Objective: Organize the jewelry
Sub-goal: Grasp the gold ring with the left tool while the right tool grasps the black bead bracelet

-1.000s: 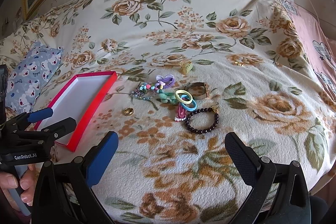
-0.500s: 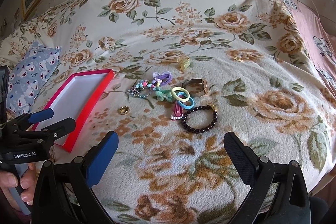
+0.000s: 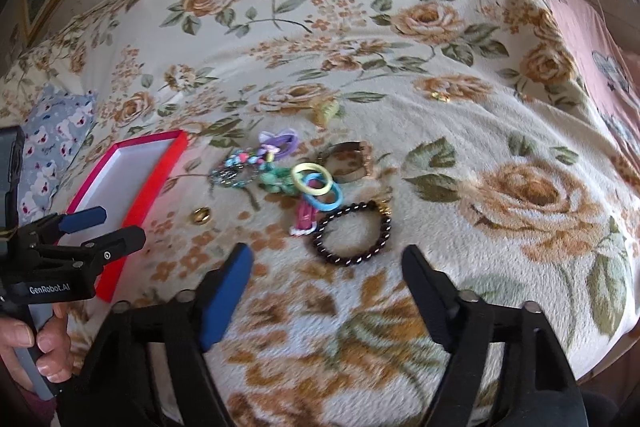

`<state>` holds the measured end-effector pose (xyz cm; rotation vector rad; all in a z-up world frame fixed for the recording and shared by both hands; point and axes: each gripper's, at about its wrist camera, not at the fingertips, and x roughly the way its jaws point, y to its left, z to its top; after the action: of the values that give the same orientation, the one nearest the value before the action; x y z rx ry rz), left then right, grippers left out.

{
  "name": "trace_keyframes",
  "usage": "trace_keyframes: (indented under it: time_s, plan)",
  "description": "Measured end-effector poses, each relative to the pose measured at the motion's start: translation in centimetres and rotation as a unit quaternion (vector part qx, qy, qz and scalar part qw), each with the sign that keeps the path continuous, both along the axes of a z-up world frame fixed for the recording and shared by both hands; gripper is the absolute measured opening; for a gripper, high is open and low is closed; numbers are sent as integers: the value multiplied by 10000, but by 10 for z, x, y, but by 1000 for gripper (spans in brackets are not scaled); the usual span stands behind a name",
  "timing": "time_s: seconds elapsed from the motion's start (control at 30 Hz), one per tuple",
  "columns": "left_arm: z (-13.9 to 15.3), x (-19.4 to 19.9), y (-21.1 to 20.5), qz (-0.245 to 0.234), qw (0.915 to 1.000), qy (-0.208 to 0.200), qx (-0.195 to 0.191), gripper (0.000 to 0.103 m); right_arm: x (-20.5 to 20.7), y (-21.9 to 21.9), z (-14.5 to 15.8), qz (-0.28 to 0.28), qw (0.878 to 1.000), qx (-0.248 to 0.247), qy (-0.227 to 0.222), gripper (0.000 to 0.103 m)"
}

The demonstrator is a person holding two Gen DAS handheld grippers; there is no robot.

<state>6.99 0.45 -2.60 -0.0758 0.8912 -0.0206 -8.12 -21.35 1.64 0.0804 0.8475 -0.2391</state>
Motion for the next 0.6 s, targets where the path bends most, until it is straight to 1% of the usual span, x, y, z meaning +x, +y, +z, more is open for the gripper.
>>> trace_keyframes:
  time_s: [0.07,0.1,0.13,0.23,0.37,0.43,0.5,0.57,0.6]
  plan:
    - [-4,12,0,-35,10000,50,-33,96,7,-8,-4,-97,9999,35,91,63]
    - [-6,17,0,-47,10000,69,-15,95,10,-13,-7,-138,9998,59,137,59]
    - [-9,24,-1,-38,9999,97,29,92,13,-16,-10,-176,9996,70,191,56]
    - [-21,43,-2,-84,9996,257,42,87,21,-25,-19,-282,9989,66,363,50]
    - [-36,66,-3,-93,9991,402,88,84,31,-33,-32,-356,9976,52,585,47]
    - [-44,76,-6,-156,9985,509,94,70,36,-36,-37,-379,9970,-19,667,44]
    - [-50,82,-7,-202,9981,567,115,61,39,-37,-41,-386,9966,-82,721,41]
    - [-54,87,-10,-265,9979,562,173,56,43,-38,-43,-372,9964,-148,748,39]
    - [-55,88,-10,-308,9979,535,171,48,43,-37,-44,-359,9962,-225,758,36]
